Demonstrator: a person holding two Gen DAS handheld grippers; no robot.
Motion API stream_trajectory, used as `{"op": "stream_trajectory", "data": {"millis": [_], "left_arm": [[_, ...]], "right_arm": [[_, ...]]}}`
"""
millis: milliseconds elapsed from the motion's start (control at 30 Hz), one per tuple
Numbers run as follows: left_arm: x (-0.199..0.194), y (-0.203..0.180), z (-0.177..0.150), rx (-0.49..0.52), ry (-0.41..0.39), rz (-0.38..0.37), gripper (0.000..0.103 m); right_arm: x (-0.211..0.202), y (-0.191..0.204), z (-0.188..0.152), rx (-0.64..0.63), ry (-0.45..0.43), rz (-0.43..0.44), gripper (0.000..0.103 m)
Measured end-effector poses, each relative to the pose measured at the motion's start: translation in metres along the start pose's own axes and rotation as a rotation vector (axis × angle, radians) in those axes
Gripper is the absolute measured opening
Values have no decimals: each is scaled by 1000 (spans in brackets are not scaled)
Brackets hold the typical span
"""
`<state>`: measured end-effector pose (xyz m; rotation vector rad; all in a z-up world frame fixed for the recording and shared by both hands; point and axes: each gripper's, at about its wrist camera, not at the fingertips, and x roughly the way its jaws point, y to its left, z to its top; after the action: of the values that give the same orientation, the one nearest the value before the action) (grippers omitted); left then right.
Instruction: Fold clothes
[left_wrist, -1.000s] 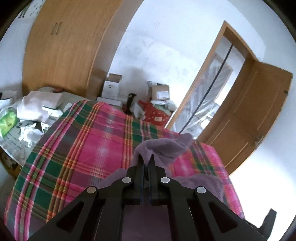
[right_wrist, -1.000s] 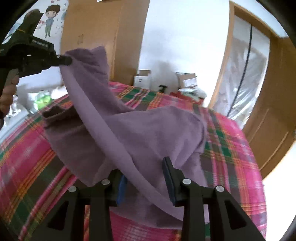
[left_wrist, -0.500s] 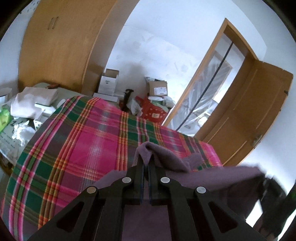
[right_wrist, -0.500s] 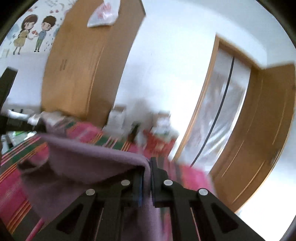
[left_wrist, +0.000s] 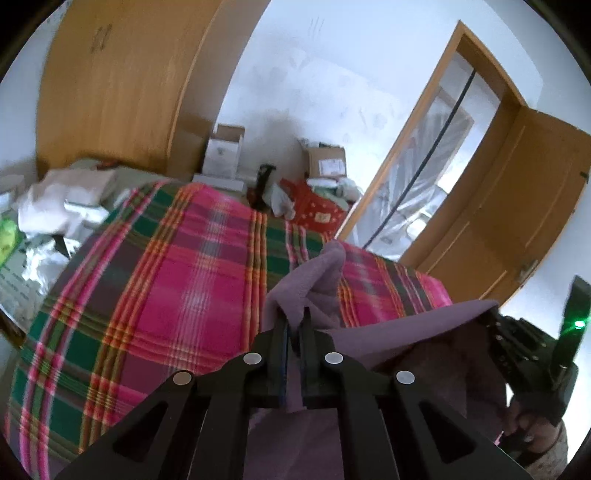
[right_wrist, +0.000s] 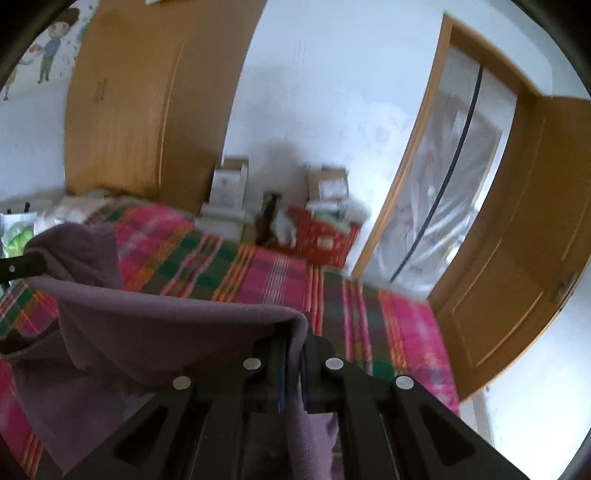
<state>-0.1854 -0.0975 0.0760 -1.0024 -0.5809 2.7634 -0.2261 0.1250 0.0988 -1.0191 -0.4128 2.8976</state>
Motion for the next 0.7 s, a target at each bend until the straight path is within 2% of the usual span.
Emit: {"op": "stream_trajectory", "data": {"millis": [33, 133, 300, 433, 567, 700], "left_arm": [[2, 2, -1, -3, 7, 4, 20], [3, 5, -5, 9, 30, -12, 29], [-6, 9, -15, 44, 52, -3, 31], [-16, 19, -21, 42, 72, 10, 34], [-31, 35, -31, 35, 86, 59, 34], [-45, 54, -46, 39, 100, 123, 34]], "right_arm": [[7, -3, -1, 22, 31, 8, 6], [28, -13, -3, 95, 121, 35, 8], [33, -24, -15, 163, 204, 13, 14], [25, -29, -16, 172, 202, 20, 14], [23, -46, -19, 255, 253, 33, 14], [8, -48, -27, 232, 239, 37, 14]]}}
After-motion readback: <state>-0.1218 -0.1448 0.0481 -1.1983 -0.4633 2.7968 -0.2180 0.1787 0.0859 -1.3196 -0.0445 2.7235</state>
